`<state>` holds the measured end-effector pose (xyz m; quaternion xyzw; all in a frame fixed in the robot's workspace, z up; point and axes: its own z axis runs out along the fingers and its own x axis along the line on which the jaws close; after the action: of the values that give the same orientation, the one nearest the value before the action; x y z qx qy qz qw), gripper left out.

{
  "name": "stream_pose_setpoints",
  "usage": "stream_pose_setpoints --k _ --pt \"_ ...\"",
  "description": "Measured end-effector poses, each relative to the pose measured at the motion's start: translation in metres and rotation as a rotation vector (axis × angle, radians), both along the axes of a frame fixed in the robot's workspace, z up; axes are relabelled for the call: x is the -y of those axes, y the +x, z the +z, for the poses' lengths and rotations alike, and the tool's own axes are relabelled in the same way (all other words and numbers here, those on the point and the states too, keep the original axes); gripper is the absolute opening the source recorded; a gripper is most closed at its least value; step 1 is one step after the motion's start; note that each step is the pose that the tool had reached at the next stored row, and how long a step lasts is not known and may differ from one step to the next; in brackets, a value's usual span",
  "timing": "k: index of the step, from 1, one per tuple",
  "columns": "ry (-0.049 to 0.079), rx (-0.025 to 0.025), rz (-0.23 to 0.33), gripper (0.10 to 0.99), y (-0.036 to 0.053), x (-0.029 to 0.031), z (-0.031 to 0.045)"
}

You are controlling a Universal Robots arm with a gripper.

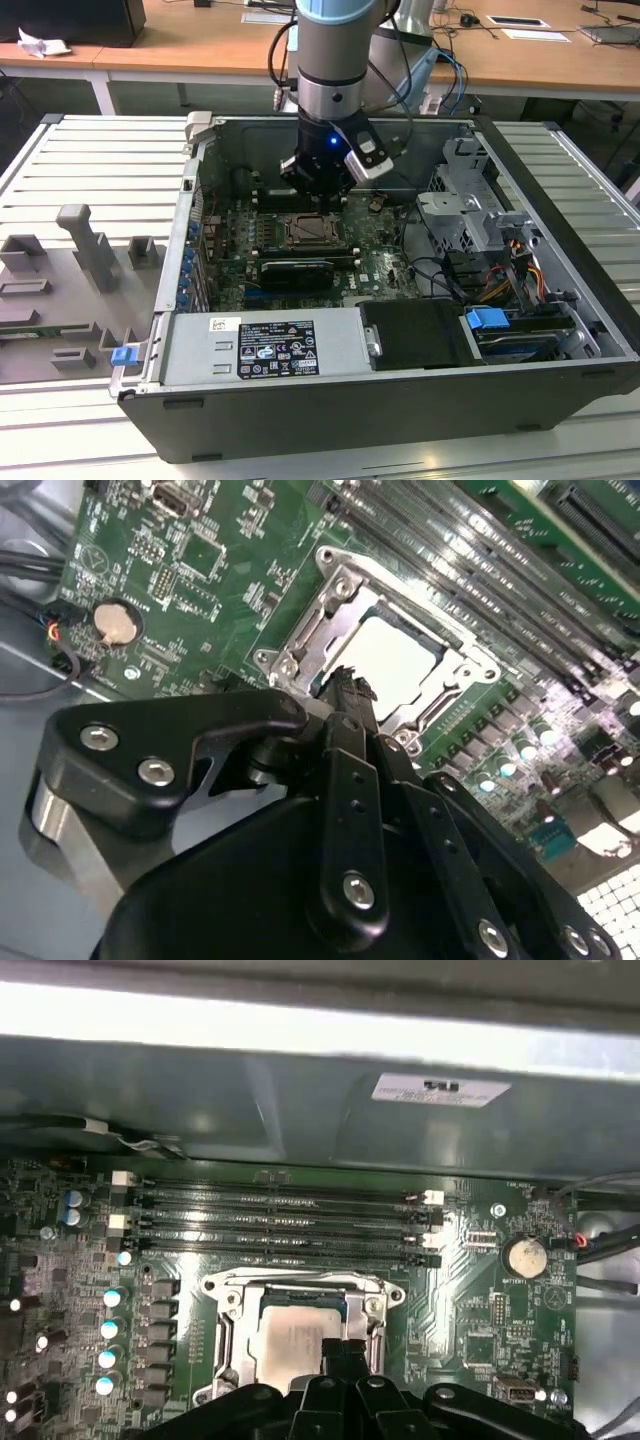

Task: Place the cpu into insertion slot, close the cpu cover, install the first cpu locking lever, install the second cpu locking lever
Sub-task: 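Install the second cpu locking lever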

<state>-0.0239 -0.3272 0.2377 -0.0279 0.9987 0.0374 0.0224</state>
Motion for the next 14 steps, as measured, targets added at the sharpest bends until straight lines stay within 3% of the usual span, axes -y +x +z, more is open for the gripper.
stream_pose_setpoints --k 4,12,14 --pt "0.000 0.0000 0.000 0.106 0.0000 0.0092 0.0000" --pt "0.000 0.0000 0.000 0.106 -0.0001 0.0366 0.0004" --pt "0.006 0.0001 0.000 0.106 -0.0016 0.0387 0.0014"
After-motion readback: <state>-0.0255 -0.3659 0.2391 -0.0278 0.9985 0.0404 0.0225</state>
